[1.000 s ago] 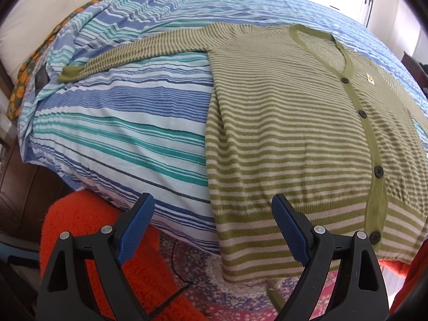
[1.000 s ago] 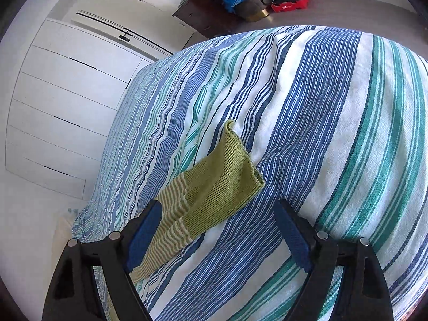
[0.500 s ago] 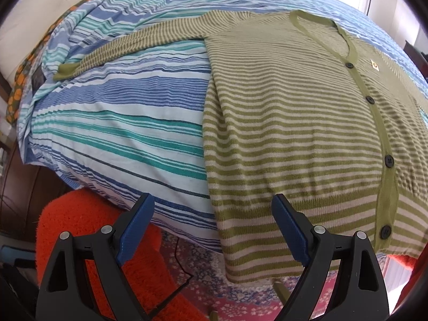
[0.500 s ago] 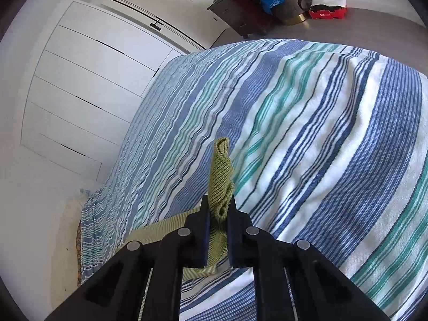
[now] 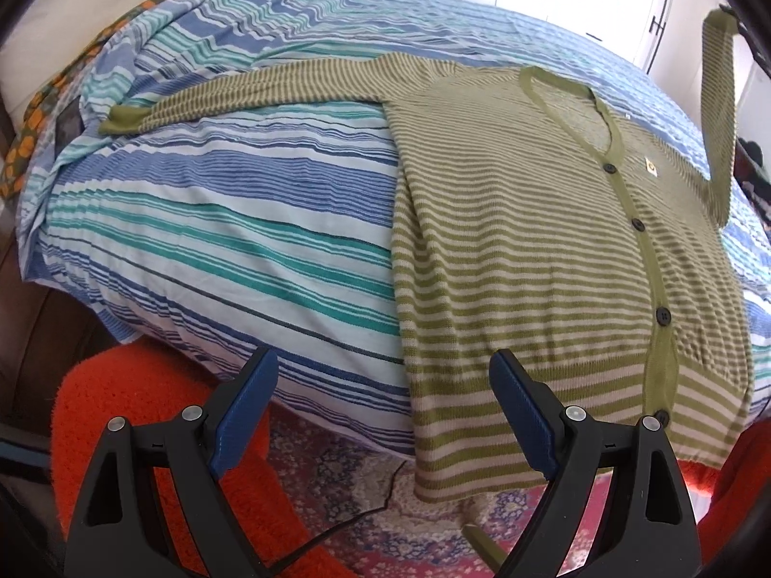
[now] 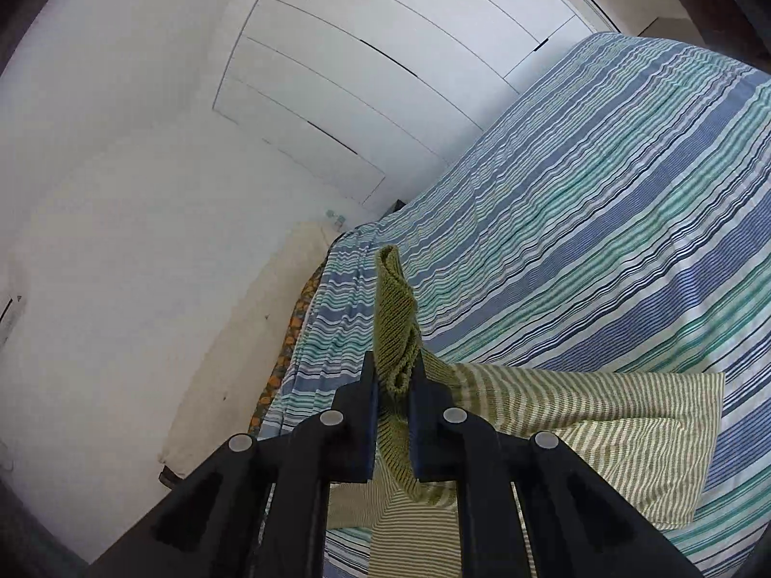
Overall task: Fold small clothes
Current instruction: 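Grasp the sleeve cuff with the right tool and lift it up, then lay the held sleeve across the cardigan front and open the right tool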
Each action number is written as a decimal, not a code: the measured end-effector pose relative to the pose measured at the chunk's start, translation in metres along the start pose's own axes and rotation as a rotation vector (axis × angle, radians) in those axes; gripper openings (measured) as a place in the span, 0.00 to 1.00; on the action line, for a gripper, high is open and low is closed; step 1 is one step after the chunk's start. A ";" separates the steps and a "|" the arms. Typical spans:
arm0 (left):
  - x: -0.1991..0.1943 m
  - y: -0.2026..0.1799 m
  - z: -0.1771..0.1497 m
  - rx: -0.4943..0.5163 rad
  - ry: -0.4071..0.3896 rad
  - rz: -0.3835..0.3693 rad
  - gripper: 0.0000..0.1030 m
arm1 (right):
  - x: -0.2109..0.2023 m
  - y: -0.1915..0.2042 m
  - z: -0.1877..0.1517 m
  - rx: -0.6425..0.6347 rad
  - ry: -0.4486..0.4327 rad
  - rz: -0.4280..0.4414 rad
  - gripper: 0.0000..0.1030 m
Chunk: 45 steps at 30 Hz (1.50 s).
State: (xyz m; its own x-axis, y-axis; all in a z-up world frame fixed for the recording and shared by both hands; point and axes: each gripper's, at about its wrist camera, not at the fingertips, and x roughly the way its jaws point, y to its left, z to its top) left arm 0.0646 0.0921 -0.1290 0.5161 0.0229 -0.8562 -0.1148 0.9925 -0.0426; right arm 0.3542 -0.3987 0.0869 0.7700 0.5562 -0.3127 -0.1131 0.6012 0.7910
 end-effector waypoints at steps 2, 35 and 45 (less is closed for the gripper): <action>-0.001 0.012 0.002 -0.044 0.000 -0.013 0.88 | 0.048 0.025 -0.020 -0.024 0.043 0.027 0.10; 0.014 0.028 0.007 -0.145 0.059 -0.051 0.88 | 0.041 -0.144 -0.145 -0.248 0.342 -0.579 0.75; 0.015 0.024 0.004 -0.132 0.075 -0.061 0.88 | 0.019 -0.145 -0.210 -0.316 0.437 -0.617 0.75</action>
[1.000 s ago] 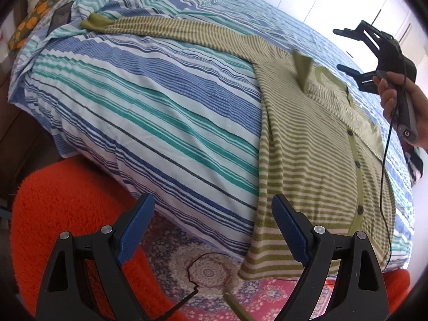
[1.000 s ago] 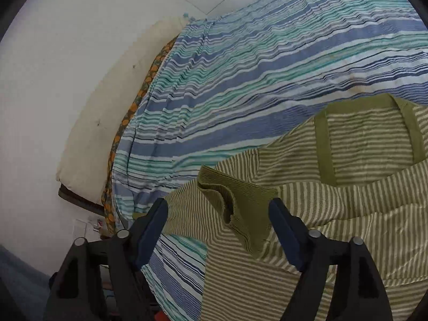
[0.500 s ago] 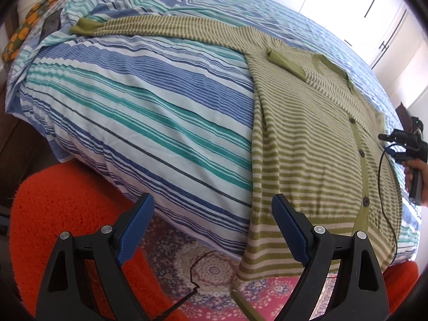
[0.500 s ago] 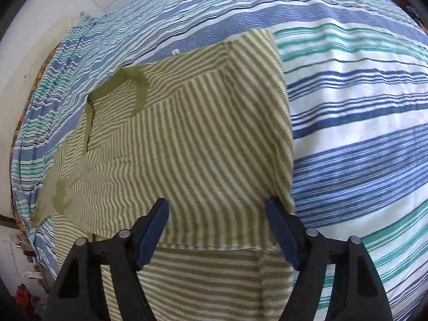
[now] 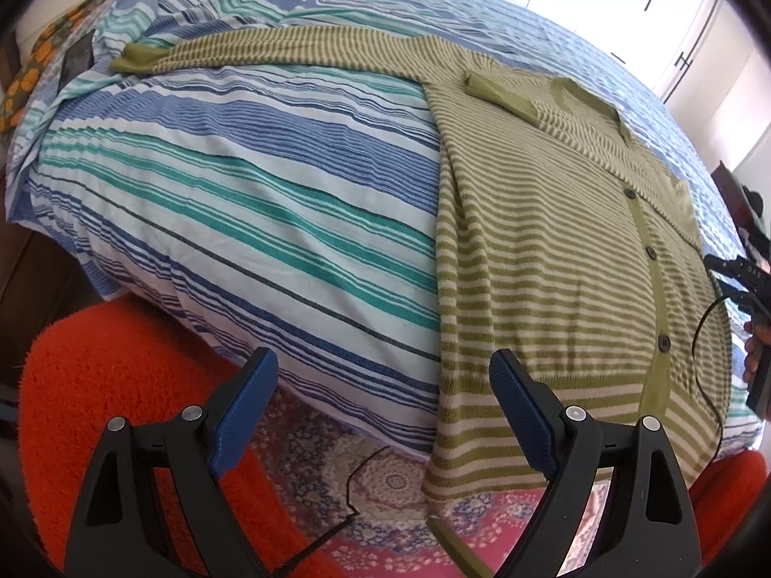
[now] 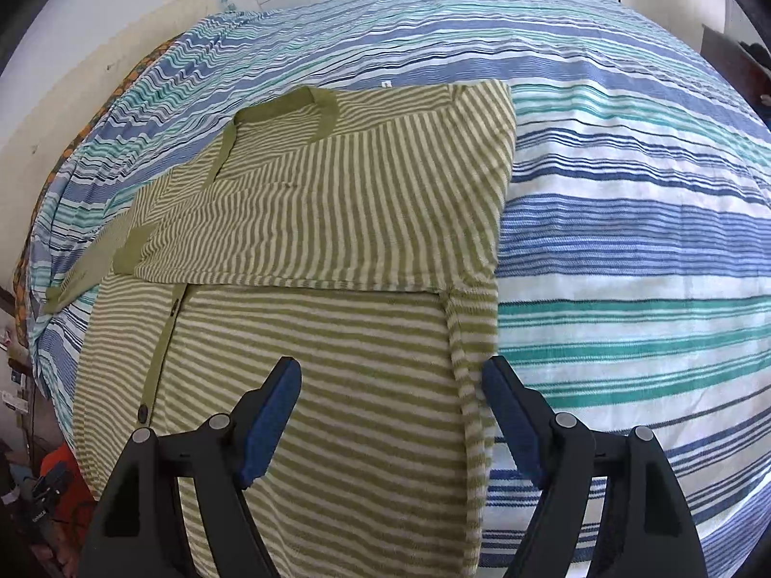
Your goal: Fold small clothes
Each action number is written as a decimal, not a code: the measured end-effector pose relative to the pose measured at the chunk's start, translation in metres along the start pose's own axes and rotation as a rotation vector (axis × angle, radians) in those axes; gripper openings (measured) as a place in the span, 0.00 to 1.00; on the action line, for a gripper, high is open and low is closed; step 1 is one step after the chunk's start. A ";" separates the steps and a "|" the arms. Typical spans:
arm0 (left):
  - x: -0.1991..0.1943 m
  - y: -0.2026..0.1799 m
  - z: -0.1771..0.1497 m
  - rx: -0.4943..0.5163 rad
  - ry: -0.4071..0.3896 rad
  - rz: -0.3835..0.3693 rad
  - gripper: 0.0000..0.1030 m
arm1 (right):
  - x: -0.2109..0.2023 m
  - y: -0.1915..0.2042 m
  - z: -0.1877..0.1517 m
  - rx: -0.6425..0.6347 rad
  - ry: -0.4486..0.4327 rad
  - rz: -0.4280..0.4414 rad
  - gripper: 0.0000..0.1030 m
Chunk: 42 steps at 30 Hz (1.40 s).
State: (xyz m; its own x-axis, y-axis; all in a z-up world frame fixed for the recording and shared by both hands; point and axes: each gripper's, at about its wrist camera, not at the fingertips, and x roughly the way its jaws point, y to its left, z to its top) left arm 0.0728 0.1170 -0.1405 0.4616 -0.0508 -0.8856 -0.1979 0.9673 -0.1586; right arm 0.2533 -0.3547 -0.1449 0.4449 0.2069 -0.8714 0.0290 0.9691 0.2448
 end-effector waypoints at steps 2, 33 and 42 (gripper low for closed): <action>0.000 0.002 0.000 -0.009 0.001 -0.005 0.88 | -0.017 -0.012 -0.011 0.058 -0.044 0.000 0.75; 0.011 -0.033 -0.001 0.093 0.039 -0.040 0.88 | -0.091 0.065 -0.187 -0.237 -0.133 -0.086 0.78; 0.014 -0.033 0.002 0.091 0.052 -0.057 0.88 | -0.085 0.084 -0.193 -0.334 -0.120 -0.097 0.78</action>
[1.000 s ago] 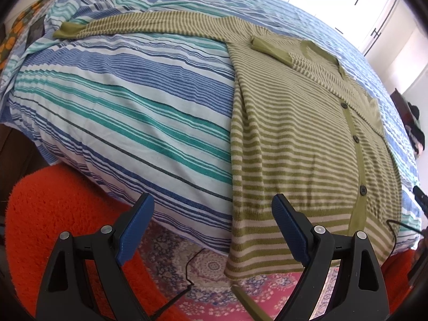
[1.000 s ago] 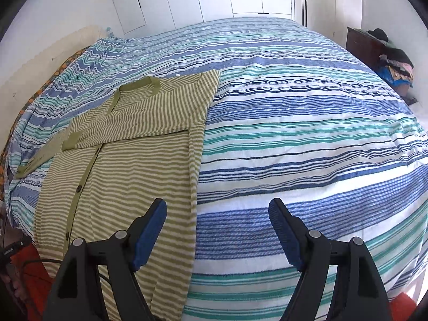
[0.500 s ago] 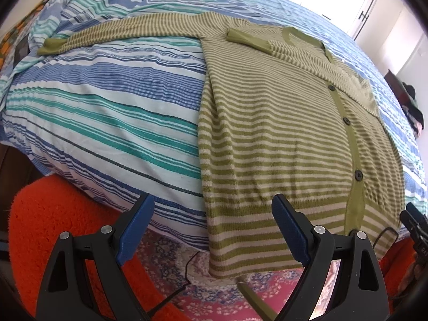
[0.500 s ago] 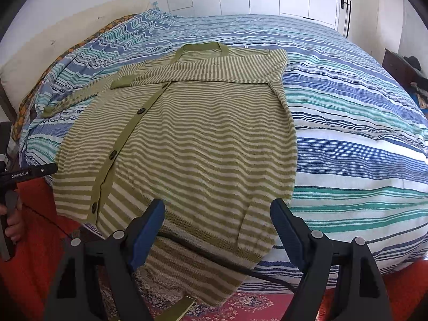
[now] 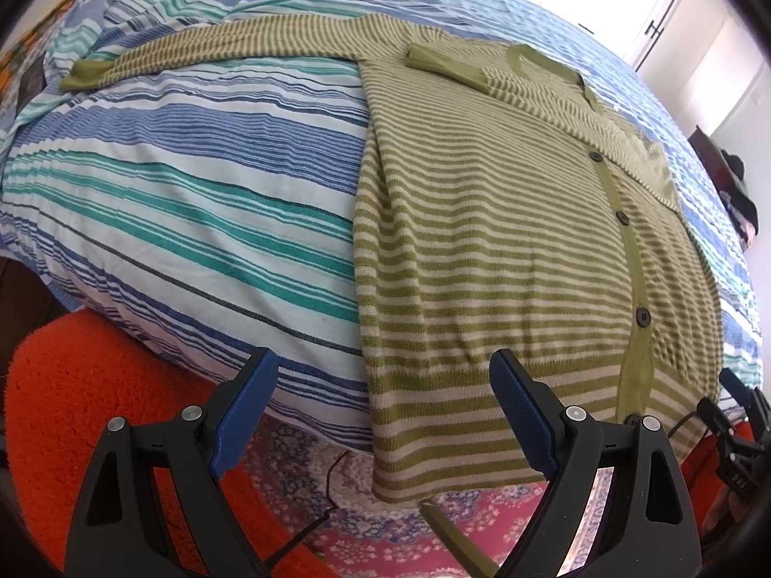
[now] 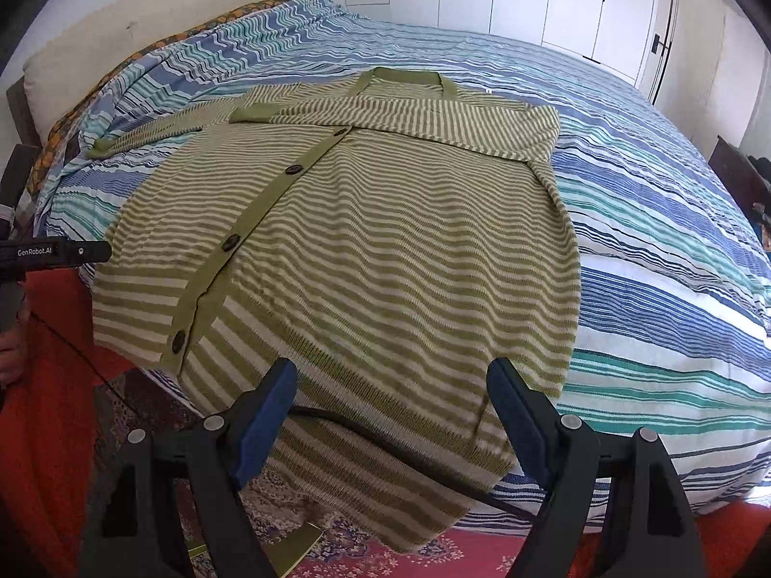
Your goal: Fold small clothes
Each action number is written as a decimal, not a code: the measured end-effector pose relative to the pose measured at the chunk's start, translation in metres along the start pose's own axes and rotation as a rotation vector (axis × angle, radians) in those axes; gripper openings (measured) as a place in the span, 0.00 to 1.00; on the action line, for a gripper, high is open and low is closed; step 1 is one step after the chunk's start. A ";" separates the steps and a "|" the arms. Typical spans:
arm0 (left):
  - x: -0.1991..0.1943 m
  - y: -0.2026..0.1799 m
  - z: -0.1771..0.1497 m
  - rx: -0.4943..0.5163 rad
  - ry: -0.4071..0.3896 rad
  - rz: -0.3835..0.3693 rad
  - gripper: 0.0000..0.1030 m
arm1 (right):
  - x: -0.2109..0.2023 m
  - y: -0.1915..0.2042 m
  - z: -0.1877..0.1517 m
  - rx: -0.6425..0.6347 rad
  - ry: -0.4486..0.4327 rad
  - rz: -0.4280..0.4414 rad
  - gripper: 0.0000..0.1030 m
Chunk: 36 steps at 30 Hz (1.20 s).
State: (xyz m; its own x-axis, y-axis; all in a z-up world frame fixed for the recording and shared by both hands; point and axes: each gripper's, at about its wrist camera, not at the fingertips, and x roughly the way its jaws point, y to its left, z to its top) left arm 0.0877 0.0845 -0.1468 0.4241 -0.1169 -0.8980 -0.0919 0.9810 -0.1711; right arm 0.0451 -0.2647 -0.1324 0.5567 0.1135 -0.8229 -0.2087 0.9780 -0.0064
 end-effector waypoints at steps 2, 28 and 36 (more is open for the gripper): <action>0.001 0.000 0.000 -0.001 0.004 -0.004 0.88 | 0.001 0.002 0.000 -0.011 0.004 -0.003 0.78; 0.007 0.077 0.097 -0.207 -0.077 -0.182 0.88 | 0.008 0.013 0.003 -0.031 0.016 -0.010 0.78; 0.057 0.225 0.195 -0.646 -0.220 -0.163 0.88 | 0.011 0.007 0.004 -0.006 0.027 -0.011 0.78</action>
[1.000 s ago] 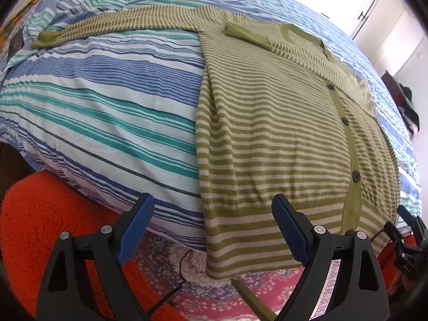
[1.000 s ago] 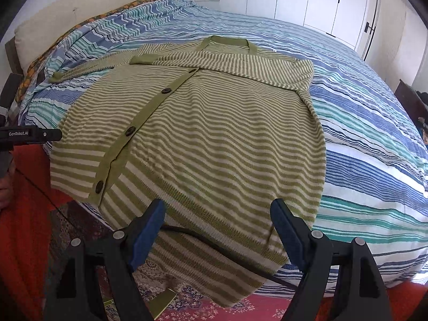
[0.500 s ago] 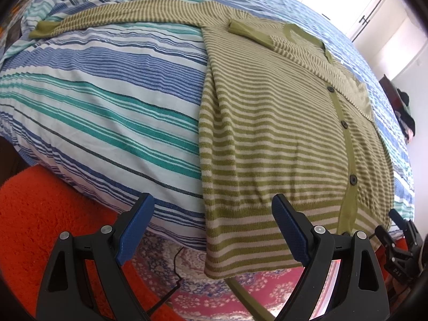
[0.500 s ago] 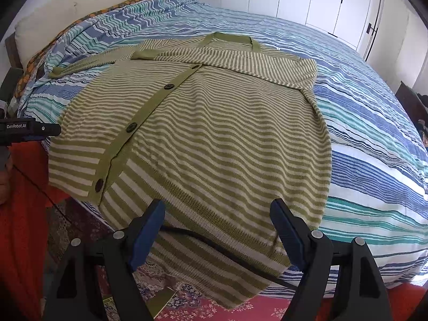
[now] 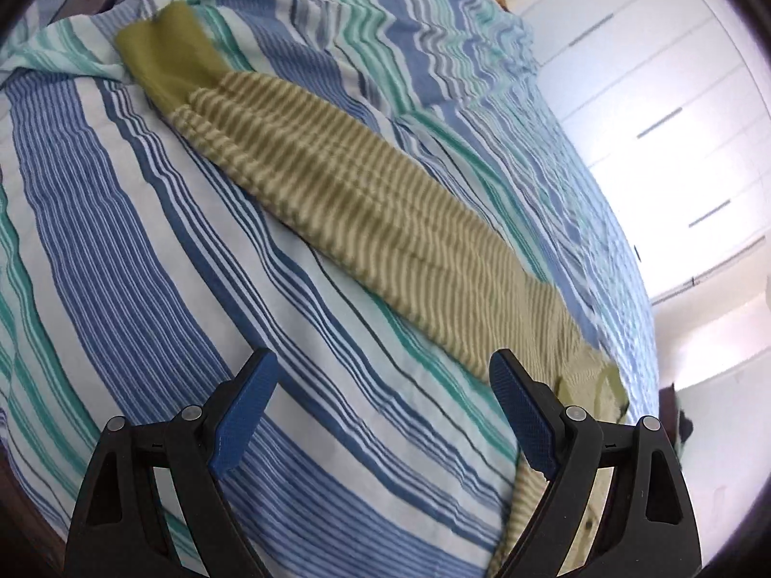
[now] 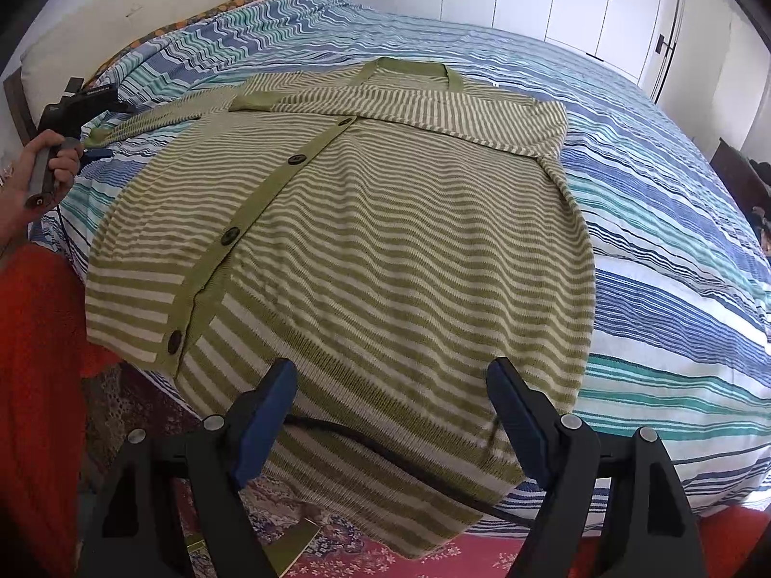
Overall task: Fold small clothes
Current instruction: 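Grasp the other sleeve cuff with the left tool and lift it, then lay the sleeve across the cardigan front and open the left tool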
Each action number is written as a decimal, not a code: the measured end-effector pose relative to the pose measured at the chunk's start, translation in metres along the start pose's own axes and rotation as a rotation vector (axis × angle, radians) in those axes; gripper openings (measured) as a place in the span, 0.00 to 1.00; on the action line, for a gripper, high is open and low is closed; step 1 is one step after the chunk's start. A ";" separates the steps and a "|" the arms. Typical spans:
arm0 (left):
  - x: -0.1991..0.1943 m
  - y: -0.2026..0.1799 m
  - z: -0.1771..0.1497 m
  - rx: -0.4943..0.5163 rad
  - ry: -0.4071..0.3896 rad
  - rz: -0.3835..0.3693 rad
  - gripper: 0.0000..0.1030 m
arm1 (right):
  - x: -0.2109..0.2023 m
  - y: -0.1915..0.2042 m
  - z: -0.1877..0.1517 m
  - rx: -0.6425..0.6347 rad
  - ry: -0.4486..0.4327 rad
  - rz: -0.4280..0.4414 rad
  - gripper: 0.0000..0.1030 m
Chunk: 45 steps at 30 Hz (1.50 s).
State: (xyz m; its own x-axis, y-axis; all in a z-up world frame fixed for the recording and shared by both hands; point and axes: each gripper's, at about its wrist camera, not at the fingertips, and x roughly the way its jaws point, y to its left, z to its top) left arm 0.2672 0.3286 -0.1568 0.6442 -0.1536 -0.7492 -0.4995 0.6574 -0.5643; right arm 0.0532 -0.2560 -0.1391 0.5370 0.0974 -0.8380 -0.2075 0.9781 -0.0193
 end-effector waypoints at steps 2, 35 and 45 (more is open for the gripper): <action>0.011 0.025 0.027 -0.087 -0.026 0.043 0.88 | 0.001 -0.002 0.000 0.007 0.006 -0.002 0.78; 0.000 -0.302 -0.052 0.700 -0.125 -0.011 0.03 | -0.009 -0.023 0.002 0.114 -0.067 0.065 0.79; 0.073 -0.421 -0.276 1.076 0.058 0.005 0.03 | -0.034 -0.054 -0.005 0.218 -0.158 0.112 0.79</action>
State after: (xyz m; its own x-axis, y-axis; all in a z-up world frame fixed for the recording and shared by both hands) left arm 0.3648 -0.1634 -0.0699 0.6010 -0.1651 -0.7820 0.2881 0.9574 0.0193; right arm 0.0424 -0.3129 -0.1124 0.6449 0.2182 -0.7325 -0.1011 0.9743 0.2013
